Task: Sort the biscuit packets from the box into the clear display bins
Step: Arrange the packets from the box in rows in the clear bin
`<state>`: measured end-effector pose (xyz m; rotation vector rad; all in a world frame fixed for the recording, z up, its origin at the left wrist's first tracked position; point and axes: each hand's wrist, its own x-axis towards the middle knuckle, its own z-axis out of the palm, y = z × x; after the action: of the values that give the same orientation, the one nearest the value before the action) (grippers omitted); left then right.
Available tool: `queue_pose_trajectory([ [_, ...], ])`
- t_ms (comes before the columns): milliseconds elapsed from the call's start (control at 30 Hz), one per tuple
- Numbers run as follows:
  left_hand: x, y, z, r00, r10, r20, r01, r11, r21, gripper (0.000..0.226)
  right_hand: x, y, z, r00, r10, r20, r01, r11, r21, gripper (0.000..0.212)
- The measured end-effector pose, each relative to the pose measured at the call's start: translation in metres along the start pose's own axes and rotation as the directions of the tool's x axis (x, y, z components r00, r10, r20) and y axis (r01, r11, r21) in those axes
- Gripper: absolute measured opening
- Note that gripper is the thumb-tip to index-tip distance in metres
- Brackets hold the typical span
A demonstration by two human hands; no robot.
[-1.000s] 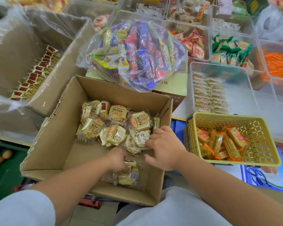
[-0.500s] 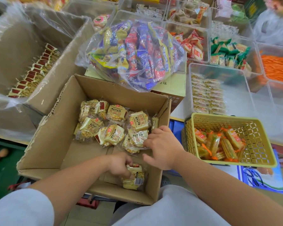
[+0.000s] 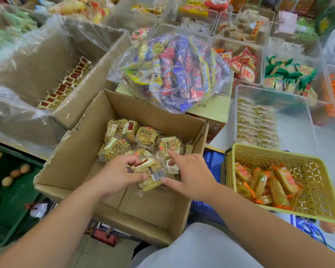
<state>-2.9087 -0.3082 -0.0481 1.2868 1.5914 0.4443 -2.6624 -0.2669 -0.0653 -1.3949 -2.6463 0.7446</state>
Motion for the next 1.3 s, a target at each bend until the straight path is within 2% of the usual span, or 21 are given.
queue_pose_trajectory([
  [33,-0.010,0.007,0.004,0.997,0.025,-0.077,-0.029,0.999,-0.045,0.015,0.000,-0.001,-0.005,1.000,0.018,-0.003,-0.018,0.983,0.183,0.081],
  [100,-0.025,0.025,0.018,0.976,0.051,-0.212,-0.071,0.993,-0.090,0.013,-0.003,0.003,-0.017,0.999,0.042,0.005,-0.039,0.854,0.519,0.060],
  [167,-0.034,0.046,0.035,0.940,0.088,-0.330,-0.112,0.992,-0.054,0.017,-0.010,0.011,-0.034,1.000,0.021,0.014,-0.025,0.756,0.654,0.037],
  [233,-0.040,0.068,0.052,0.896,0.144,-0.420,-0.154,0.988,0.010,0.026,-0.022,0.022,-0.054,0.999,-0.052,0.013,0.030,0.738,0.674,0.023],
  [333,-0.042,0.093,0.080,0.859,0.177,-0.480,-0.164,0.984,0.070,0.038,-0.042,0.048,-0.082,0.993,-0.118,-0.007,0.093,0.737,0.669,0.016],
  [367,-0.039,0.100,0.090,0.854,0.152,-0.498,-0.144,0.988,0.054,0.036,-0.048,0.059,-0.089,0.994,-0.107,-0.005,0.081,0.728,0.680,0.014],
  [433,-0.031,0.111,0.110,0.830,0.024,-0.557,-0.088,0.992,-0.089,0.037,-0.059,0.085,-0.101,0.998,-0.044,-0.038,0.058,0.700,0.712,0.015],
  [533,-0.019,0.123,0.140,0.752,-0.166,-0.638,-0.049,0.951,-0.306,0.054,-0.075,0.125,-0.115,0.967,0.010,-0.254,0.161,0.750,0.641,0.030],
  [633,-0.011,0.140,0.170,0.743,-0.250,-0.621,-0.037,0.911,-0.410,0.056,-0.089,0.159,-0.124,0.900,-0.103,-0.423,0.300,0.851,0.432,0.043],
  [733,0.002,0.165,0.197,0.807,-0.253,-0.534,-0.073,0.855,-0.514,0.049,-0.095,0.183,-0.129,0.843,-0.207,-0.497,0.393,0.868,0.305,0.048],
  [833,0.023,0.195,0.214,0.881,-0.314,-0.354,-0.038,0.700,-0.713,0.056,-0.094,0.203,-0.132,0.823,-0.241,-0.514,0.414,0.875,0.252,0.041],
  [867,0.030,0.204,0.217,0.894,-0.311,-0.322,-0.028,0.680,-0.733,0.054,-0.093,0.209,-0.133,0.823,-0.242,-0.514,0.414,0.875,0.251,0.037],
  [967,0.053,0.223,0.227,0.921,-0.273,-0.277,-0.010,0.696,-0.718,0.041,-0.089,0.228,-0.137,0.811,-0.265,-0.521,0.440,0.863,0.246,0.024],
  [1033,0.070,0.231,0.233,0.929,-0.261,-0.261,0.014,0.731,-0.683,0.029,-0.086,0.245,-0.139,0.816,-0.269,-0.512,0.447,0.855,0.263,0.024],
  [1167,0.109,0.242,0.240,0.930,-0.256,-0.262,0.064,0.818,-0.572,0.035,-0.080,0.289,-0.149,0.886,-0.100,-0.453,0.291,0.880,0.376,0.045],
  [1300,0.149,0.246,0.248,0.933,-0.203,-0.297,0.044,0.884,-0.466,0.022,-0.054,0.354,-0.163,0.868,0.149,-0.474,0.074,0.904,0.420,0.043],
])
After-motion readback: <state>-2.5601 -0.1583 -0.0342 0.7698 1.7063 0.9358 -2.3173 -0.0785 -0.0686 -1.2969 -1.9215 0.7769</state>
